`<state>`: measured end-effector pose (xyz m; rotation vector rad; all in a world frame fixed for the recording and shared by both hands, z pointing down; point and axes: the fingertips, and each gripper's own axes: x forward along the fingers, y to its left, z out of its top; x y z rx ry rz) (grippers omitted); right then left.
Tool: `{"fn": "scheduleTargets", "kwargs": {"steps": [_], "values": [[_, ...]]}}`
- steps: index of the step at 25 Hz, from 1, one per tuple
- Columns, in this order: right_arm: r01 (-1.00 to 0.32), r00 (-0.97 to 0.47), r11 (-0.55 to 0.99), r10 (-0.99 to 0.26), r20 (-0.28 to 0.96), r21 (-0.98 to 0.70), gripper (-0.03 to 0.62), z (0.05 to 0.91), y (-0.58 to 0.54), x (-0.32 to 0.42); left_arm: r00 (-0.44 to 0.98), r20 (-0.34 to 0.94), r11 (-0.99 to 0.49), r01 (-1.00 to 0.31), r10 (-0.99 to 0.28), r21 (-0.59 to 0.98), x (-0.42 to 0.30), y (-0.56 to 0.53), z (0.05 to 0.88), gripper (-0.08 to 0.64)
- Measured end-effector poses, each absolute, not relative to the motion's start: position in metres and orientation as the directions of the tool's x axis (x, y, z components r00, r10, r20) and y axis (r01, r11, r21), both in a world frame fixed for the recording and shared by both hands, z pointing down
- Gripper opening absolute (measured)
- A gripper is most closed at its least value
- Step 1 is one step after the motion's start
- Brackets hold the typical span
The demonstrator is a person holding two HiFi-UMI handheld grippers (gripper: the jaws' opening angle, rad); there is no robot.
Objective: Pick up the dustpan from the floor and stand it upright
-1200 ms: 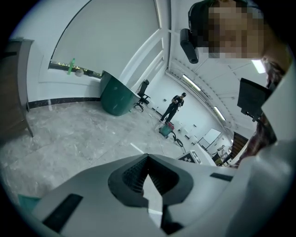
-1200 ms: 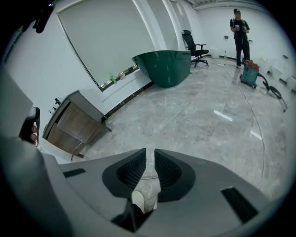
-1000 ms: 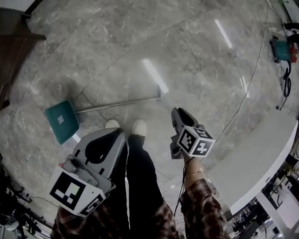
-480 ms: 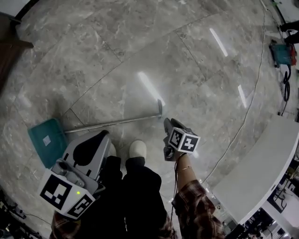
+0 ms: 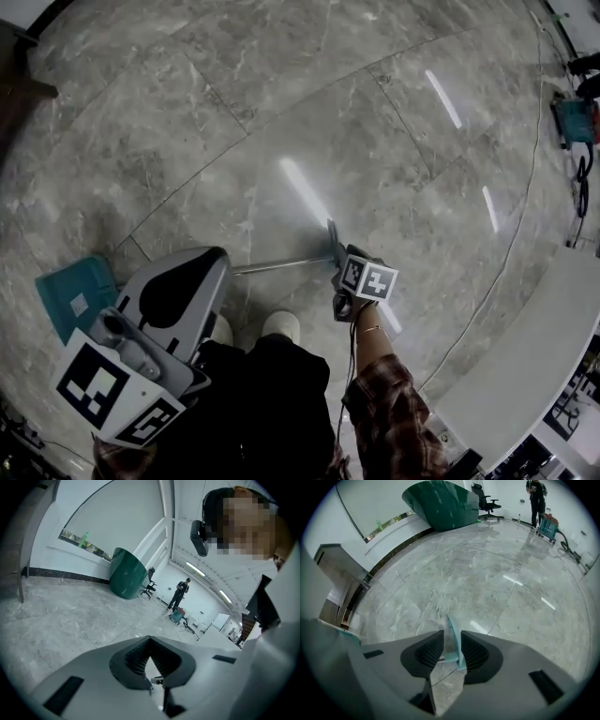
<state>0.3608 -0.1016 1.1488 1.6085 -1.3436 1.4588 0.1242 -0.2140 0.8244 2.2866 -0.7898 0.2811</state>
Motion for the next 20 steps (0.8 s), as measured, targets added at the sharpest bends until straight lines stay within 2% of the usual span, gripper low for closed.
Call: {"fn": "scheduleTargets", "kwargs": {"steps": [2, 6, 13, 20], "values": [[-0.926, -0.103, -0.322, -0.283, 0.954, -0.195, 0.104, 1.156, -0.107, 0.358, 0.796, 0.391, -0.587, -0.604, -0.462, 0.539, 0.128, -0.220, 0.830, 0.000], [-0.959, -0.112, -0.211, -0.330, 0.937, -0.188, 0.104, 1.189, -0.119, 0.362, 0.800, 0.382, -0.602, -0.600, -0.463, 0.528, 0.134, -0.226, 0.837, 0.000], [-0.964, -0.056, -0.242, -0.239, 0.969, -0.115, 0.080, 1.231, -0.094, 0.372, 0.789, 0.368, -0.585, -0.613, -0.492, 0.530, 0.127, -0.233, 0.837, 0.000], [-0.947, -0.117, -0.260, -0.269, 0.956, -0.189, 0.074, 1.203, -0.095, 0.365, 0.785, 0.380, -0.594, -0.618, -0.489, 0.515, 0.125, -0.227, 0.827, 0.000]]}}
